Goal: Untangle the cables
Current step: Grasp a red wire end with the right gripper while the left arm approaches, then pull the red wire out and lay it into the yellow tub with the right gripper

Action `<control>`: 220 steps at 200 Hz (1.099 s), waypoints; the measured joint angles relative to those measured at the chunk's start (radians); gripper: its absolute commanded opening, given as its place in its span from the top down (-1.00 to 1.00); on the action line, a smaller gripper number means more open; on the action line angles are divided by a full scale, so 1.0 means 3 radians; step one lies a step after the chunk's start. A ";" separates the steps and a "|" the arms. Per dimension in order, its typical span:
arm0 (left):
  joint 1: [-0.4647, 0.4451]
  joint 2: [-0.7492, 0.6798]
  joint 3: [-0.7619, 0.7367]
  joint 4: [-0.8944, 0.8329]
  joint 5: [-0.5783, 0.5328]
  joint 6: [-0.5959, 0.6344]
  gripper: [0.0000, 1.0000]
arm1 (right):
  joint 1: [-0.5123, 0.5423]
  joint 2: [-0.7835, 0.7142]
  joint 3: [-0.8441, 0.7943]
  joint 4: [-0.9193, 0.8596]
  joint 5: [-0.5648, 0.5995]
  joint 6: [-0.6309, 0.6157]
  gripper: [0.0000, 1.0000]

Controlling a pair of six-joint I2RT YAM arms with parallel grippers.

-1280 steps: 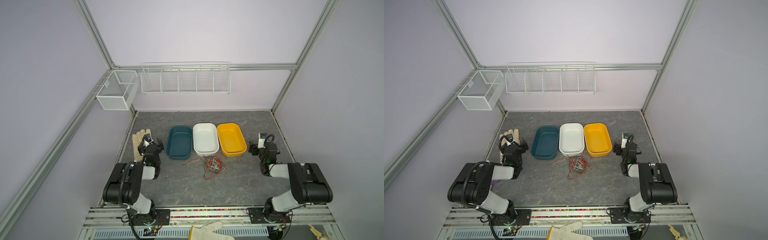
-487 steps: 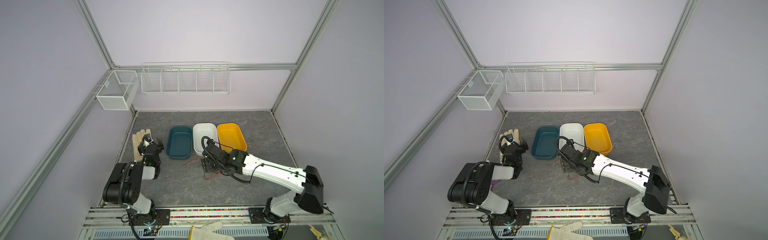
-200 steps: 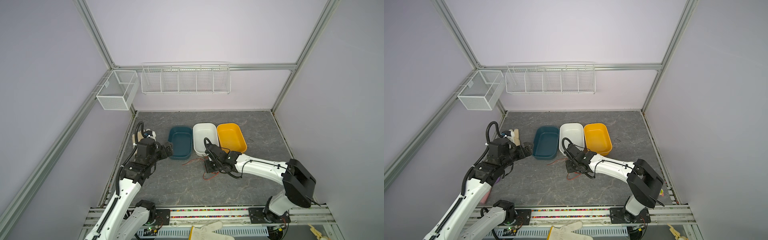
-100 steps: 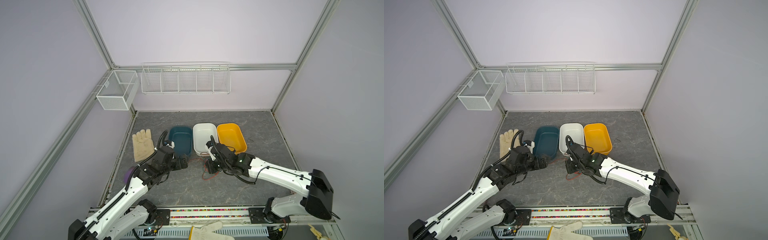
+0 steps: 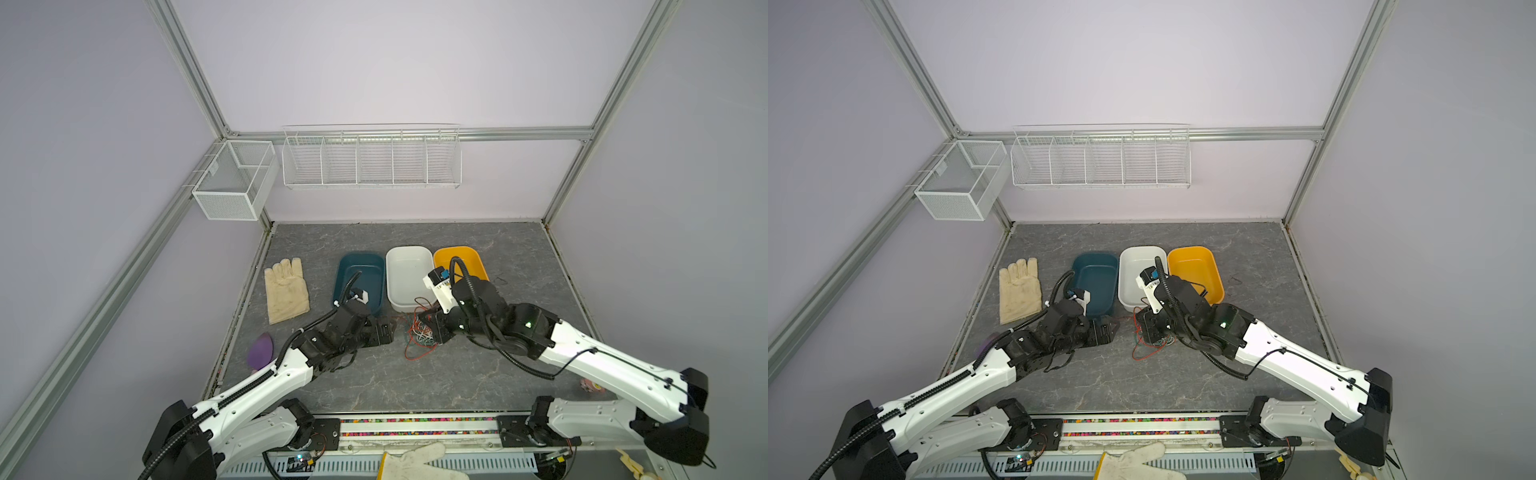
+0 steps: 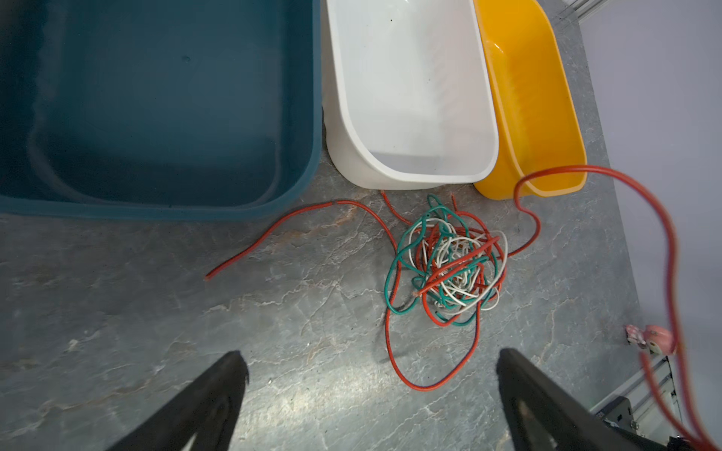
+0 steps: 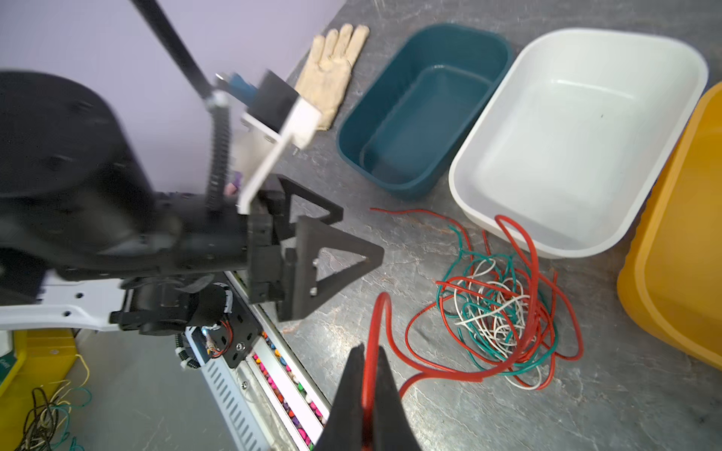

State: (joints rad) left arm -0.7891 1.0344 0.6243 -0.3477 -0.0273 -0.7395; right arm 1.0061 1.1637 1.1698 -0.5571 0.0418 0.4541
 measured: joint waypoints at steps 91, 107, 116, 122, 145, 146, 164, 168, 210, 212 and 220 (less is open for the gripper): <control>-0.0023 0.0154 -0.0262 0.0567 0.0223 -0.0206 -1.00 | 0.0013 -0.0159 0.0807 -0.0524 0.0084 -0.0198 0.87; -0.0041 0.0205 -0.0282 0.0628 0.0248 -0.0229 -1.00 | 0.0013 -0.0160 0.1008 -0.0627 0.0126 -0.0230 0.87; -0.0051 0.0223 -0.0291 0.0650 0.0258 -0.0240 -1.00 | 0.0013 -0.0160 0.1124 -0.0687 0.0161 -0.0247 0.87; -0.0056 0.0233 -0.0298 0.0668 0.0259 -0.0244 -1.00 | 0.0013 -0.0160 0.1191 -0.0727 0.0174 -0.0259 0.87; -0.0071 0.0256 -0.0327 0.0755 0.0268 -0.0268 -1.00 | 0.0013 -0.0140 0.1481 -0.0917 0.0249 -0.0305 0.87; -0.0071 0.0257 -0.0328 0.0759 0.0268 -0.0268 -0.99 | 0.0013 -0.0137 0.1493 -0.0926 0.0252 -0.0306 0.87; -0.0080 0.0298 -0.0361 0.0829 0.0272 -0.0296 -0.99 | 0.0013 -0.0080 0.1750 -0.1045 0.0289 -0.0336 0.87; -0.0083 0.0309 -0.0366 0.0841 0.0273 -0.0304 -1.00 | 0.0013 -0.0062 0.1808 -0.1072 0.0296 -0.0345 0.87; -0.0178 0.0483 -0.0395 0.0989 0.0296 -0.0329 -1.00 | 0.0014 0.0175 0.2434 -0.1380 0.0310 -0.0420 0.87; -0.0183 0.0487 -0.0395 0.0992 0.0295 -0.0329 -1.00 | 0.0014 0.0182 0.2449 -0.1387 0.0310 -0.0422 0.87; -0.0203 0.0504 -0.0395 0.0994 0.0295 -0.0329 -1.00 | 0.0014 0.0206 0.2514 -0.1424 0.0319 -0.0443 0.87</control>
State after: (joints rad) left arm -0.8501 1.1854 0.5056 -0.0494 0.0612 -0.8383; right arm 1.0103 1.2255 1.9240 -0.9844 0.1375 0.3214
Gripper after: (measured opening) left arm 0.997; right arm 0.068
